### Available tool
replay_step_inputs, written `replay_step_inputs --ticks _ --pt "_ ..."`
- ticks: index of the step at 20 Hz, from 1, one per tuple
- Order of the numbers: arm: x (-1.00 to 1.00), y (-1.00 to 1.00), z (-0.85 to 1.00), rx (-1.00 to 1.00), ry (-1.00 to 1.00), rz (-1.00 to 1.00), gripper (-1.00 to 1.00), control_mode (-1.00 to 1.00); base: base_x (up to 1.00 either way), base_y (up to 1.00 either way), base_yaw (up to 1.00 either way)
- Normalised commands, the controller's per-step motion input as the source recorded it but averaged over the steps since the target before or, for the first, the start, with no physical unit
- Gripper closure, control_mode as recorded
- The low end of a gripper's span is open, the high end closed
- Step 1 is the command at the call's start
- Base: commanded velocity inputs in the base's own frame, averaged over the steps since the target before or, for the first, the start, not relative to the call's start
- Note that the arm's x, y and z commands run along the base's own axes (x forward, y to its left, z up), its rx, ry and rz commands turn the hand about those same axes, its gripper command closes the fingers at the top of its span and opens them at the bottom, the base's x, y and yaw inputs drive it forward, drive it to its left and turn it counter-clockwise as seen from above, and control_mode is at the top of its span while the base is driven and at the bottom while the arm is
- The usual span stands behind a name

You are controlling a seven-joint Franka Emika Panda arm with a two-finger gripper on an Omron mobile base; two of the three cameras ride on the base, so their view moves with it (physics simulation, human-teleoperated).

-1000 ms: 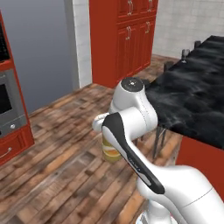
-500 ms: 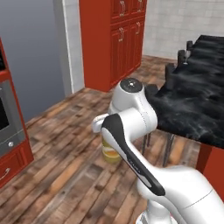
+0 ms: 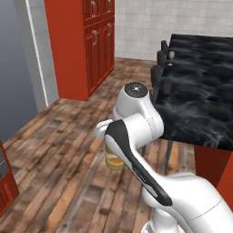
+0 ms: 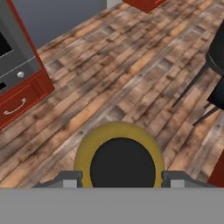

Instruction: There is a wine glass and glass cup on the dining counter. Place the wine bottle next to the wine glass and the juice bottle next to the glass cup.

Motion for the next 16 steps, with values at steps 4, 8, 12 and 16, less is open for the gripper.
replay_step_inputs --ticks 4,8,12,16 --pt "0.0 0.0 0.0 0.0 0.0 0.0 1.0 1.0 0.54 0.45 -0.42" --pt "0.0 0.0 0.0 0.0 0.0 0.0 1.0 1.0 0.54 0.46 -0.42" --pt "0.0 0.0 0.0 0.0 0.0 0.0 1.0 1.0 0.54 0.46 -0.41" --pt "0.0 0.0 0.0 0.0 0.0 0.0 1.0 1.0 0.54 0.46 -0.41"
